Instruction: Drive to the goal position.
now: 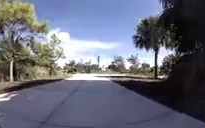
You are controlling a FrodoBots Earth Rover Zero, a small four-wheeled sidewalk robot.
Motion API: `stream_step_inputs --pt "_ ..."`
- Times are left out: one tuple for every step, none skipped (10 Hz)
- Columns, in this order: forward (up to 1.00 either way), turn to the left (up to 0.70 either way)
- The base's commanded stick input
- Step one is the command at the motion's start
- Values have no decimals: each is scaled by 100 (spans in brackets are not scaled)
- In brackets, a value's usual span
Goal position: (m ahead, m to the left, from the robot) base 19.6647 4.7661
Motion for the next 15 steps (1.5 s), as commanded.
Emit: stream_step_inputs --pt "85 0" --pt "85 0" --pt "85 0" --pt "85 0" --pt "85 0" --pt "85 0" --pt "85 0" --pt "85 0" --pt "85 0" --pt "85 0" --pt "85 0" --pt "85 0" --pt "85 0" --pt "85 0" --pt "85 0"
